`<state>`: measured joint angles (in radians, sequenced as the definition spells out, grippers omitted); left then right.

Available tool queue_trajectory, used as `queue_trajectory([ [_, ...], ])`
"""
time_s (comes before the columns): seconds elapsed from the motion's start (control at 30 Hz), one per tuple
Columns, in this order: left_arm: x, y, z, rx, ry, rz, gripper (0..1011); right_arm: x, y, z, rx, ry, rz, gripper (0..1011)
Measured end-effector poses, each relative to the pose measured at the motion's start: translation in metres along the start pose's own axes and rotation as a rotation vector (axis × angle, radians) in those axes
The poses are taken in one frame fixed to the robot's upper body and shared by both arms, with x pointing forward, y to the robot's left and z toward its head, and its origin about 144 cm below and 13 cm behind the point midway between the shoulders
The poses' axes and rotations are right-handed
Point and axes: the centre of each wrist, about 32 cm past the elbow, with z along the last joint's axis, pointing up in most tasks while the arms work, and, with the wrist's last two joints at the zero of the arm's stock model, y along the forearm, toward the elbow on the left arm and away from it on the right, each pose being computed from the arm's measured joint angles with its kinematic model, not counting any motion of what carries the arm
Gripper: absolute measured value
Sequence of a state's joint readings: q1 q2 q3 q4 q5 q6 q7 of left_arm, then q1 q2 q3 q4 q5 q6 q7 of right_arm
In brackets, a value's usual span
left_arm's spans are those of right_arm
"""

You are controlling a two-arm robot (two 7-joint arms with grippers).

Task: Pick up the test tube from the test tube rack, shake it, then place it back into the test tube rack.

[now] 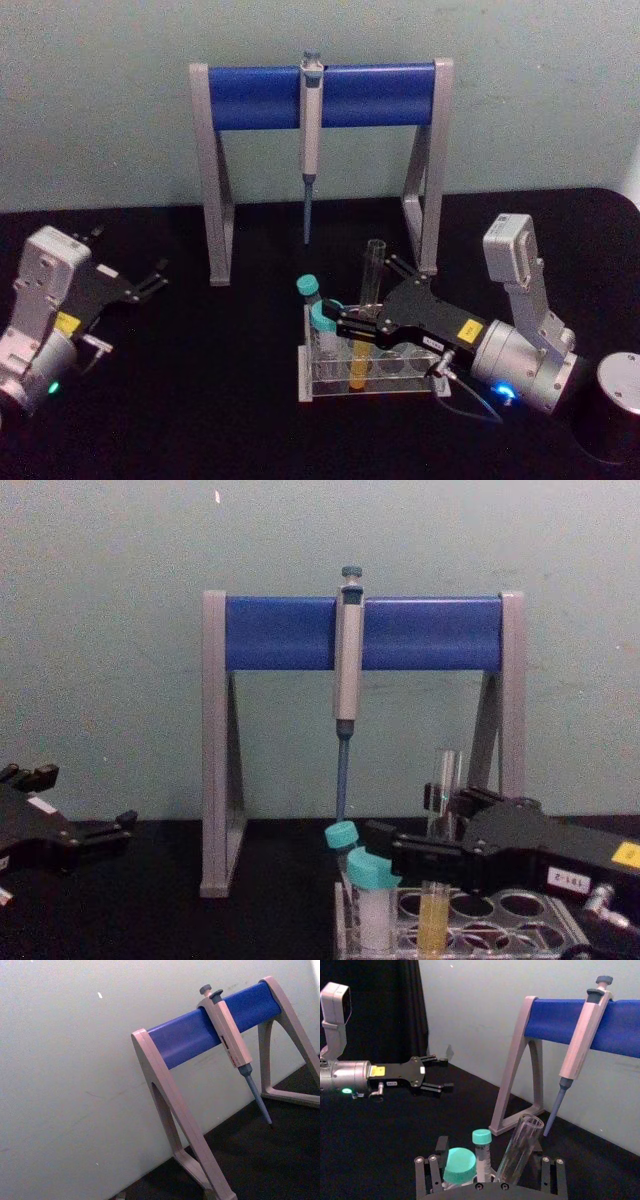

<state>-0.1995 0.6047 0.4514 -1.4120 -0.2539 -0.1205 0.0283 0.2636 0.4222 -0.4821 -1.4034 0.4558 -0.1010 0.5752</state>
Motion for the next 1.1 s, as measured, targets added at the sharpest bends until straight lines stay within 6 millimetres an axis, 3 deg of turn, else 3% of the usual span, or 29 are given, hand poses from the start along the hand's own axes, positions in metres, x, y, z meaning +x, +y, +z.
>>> queue_trajectory([
  [0.37,0.0,0.0,0.0,0.0,0.0,0.0,1001,0.002,-0.003,0.005,0.027,-0.002,-0.011,1000],
  [0.83,0.0,0.0,0.0,0.0,0.0,0.0,1001,0.013,-0.037,0.034,0.201,-0.067,-0.239,1000],
  [1.1,0.0,0.0,0.0,0.0,0.0,0.0,1001,0.011,-0.054,0.023,0.184,-0.082,-0.418,1000],
])
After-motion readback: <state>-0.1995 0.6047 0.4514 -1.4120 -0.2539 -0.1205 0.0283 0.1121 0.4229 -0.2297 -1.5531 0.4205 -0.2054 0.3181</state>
